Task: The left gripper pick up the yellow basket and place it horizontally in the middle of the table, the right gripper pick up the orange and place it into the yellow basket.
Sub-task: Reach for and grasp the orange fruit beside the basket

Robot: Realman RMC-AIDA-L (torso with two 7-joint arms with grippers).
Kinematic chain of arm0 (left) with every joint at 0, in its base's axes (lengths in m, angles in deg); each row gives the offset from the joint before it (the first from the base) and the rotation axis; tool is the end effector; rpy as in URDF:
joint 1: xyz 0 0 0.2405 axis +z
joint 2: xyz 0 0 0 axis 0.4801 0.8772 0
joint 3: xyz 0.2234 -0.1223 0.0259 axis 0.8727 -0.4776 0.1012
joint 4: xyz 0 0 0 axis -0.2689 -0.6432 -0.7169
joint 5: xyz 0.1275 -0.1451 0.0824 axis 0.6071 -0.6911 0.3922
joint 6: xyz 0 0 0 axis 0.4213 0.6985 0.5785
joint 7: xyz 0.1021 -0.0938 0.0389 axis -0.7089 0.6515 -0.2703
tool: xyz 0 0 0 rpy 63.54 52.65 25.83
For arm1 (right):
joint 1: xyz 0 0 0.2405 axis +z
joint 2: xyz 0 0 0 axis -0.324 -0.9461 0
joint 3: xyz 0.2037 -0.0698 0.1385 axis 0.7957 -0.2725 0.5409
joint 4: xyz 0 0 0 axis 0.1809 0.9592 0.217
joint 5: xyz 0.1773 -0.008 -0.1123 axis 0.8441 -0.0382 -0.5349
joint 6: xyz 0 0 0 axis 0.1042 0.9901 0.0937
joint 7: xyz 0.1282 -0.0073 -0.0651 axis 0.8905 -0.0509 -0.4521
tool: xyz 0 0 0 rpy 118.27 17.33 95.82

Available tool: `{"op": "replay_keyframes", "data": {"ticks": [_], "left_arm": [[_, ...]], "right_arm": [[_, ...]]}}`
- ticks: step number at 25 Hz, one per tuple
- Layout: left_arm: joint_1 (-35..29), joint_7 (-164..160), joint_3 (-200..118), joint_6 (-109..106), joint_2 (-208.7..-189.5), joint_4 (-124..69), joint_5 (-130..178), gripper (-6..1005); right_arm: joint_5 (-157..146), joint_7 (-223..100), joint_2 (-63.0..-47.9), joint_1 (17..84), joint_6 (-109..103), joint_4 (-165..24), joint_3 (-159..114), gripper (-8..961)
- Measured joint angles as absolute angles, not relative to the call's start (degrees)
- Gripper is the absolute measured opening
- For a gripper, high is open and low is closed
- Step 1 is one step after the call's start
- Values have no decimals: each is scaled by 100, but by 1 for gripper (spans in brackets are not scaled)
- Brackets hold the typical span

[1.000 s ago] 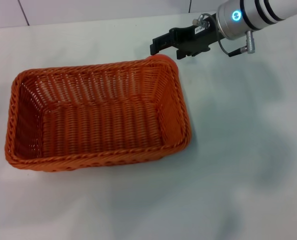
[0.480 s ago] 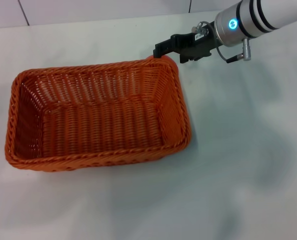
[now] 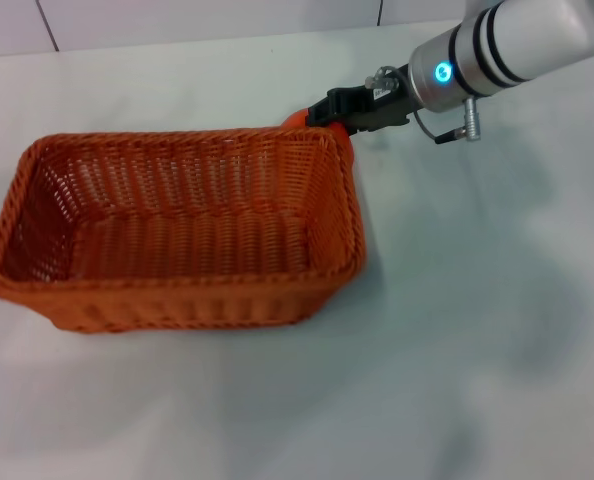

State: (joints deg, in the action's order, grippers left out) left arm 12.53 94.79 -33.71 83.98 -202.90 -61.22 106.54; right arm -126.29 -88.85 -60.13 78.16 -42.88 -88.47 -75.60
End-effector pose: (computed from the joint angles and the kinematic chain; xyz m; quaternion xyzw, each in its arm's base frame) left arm -0.3484 0.2708 0.1008 -0.6638 -0.4390 -0.5173 0.3149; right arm 0.1835 0.4533 -0.0616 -0.5774 -0.7822 -0.2292 0.0467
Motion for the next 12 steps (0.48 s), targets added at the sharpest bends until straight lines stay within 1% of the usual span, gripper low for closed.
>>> {"op": "replay_keyframes", "data": {"ticks": [3,7,12], "left_arm": [[1252,9479,-3372,8392,-20295,-6122,10654,741],[1252,9476,-3371,8386,-20294,-6122,10655,741],[1253,9469,-3371,8384,-20293,-6122,10654,741]], "right_arm": [[-12626,-8930,-6052,7813,-4202,-8844,-7568,627],[-12607,-8964,-6065,7783,-4165,-8873,-7547,542],[-12556,-9031,-6073,7768,-4162,-8886,-7511,366]]}}
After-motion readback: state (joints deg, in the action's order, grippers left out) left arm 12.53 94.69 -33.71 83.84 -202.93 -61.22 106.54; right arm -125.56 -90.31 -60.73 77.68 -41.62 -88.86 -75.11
